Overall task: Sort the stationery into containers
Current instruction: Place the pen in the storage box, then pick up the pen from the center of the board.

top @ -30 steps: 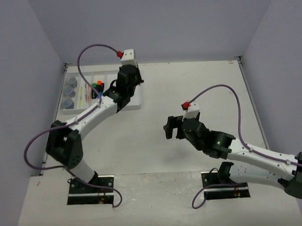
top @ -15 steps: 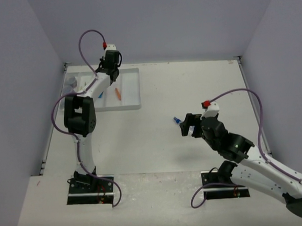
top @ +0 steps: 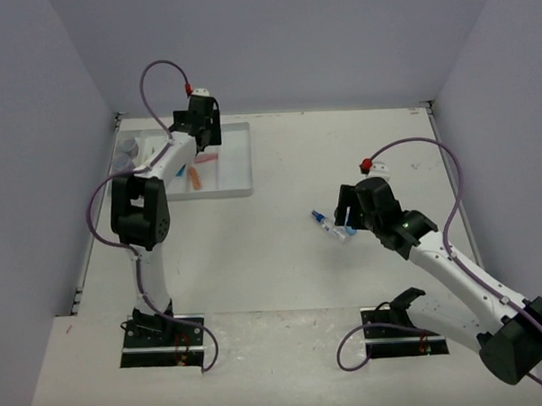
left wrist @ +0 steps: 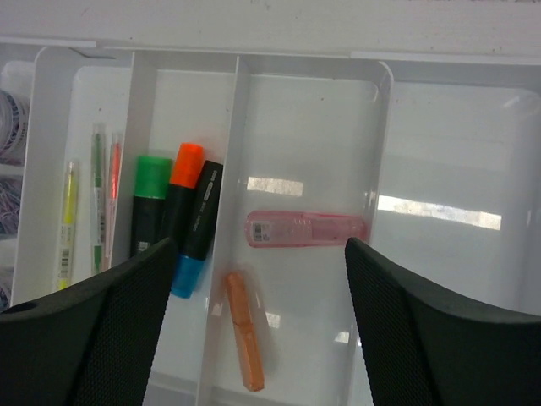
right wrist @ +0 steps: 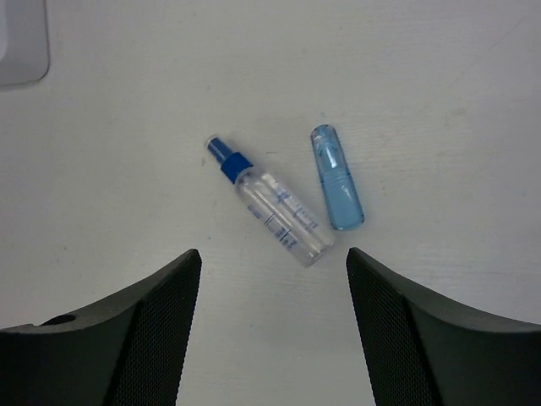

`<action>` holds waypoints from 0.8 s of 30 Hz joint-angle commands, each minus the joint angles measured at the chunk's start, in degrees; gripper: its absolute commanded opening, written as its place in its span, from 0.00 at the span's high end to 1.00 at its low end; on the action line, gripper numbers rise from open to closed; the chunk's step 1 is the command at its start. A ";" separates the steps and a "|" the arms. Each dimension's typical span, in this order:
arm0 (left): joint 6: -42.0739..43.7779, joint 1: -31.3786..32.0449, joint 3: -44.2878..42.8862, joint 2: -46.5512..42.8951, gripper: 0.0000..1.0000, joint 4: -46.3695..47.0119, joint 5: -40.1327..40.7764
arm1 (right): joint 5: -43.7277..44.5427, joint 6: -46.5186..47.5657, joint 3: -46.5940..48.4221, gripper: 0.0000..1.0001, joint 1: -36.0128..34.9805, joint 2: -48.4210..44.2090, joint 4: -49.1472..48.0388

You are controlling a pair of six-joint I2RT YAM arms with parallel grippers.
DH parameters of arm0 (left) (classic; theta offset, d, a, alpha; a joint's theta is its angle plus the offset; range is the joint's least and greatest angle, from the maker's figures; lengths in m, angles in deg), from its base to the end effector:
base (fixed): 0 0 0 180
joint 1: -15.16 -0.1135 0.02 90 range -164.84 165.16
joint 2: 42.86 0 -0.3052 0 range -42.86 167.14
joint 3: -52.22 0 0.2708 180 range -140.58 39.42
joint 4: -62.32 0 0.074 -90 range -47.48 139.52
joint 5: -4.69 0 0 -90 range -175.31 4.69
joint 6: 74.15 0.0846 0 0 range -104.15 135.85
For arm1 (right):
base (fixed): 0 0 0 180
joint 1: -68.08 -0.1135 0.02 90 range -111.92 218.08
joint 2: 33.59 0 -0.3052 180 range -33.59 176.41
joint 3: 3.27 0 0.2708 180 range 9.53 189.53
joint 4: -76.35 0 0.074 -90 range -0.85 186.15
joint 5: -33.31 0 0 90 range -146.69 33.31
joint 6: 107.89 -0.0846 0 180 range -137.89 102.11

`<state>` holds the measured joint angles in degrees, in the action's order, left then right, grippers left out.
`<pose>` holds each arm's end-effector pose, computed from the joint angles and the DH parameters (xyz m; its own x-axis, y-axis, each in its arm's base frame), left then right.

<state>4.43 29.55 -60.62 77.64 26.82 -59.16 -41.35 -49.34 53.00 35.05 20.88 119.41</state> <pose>0.5446 -0.1012 0.2378 -0.6320 -0.0213 -0.7747 -0.2178 0.9642 0.1511 0.2052 0.1067 0.2678 -0.6589 0.1717 -0.7323 -0.0177 0.9698 0.2434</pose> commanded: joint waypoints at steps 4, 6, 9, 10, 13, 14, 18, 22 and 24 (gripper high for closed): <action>-9.03 4.10 15.69 -31.07 0.01 -0.02 -13.63 | 1.04 6.96 7.54 0.47 8.82 12.34 -0.03; -9.32 7.21 23.13 -38.71 0.00 2.68 -16.35 | 0.81 9.55 8.41 0.52 10.28 15.11 -0.10; -9.20 12.74 29.29 -45.99 0.00 3.66 -17.65 | -1.55 10.77 8.88 0.54 12.44 18.76 -0.05; -9.52 13.77 32.81 -49.19 0.00 3.88 -19.54 | -3.39 11.26 9.26 0.55 12.87 20.06 -0.21; -10.92 14.84 39.86 -54.57 0.00 4.93 -23.48 | -5.92 12.14 10.39 0.58 13.34 25.33 -0.69; -11.16 15.06 42.16 -56.25 0.00 5.21 -24.80 | -6.56 12.47 10.85 0.59 13.34 26.88 -0.74; -10.92 15.56 46.67 -63.41 0.00 5.04 -32.15 | -6.66 11.86 11.78 0.58 13.34 31.98 -1.24; -10.77 15.67 49.05 -69.50 0.00 4.64 -33.17 | -7.15 10.97 12.70 0.57 13.34 35.53 -1.38; -10.22 15.67 49.33 -70.85 0.00 4.00 -33.24 | -7.08 10.97 13.44 0.57 13.34 36.84 -0.82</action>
<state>-6.08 44.98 -10.97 11.98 29.16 -88.82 -47.49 -38.41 63.05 48.24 56.07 118.75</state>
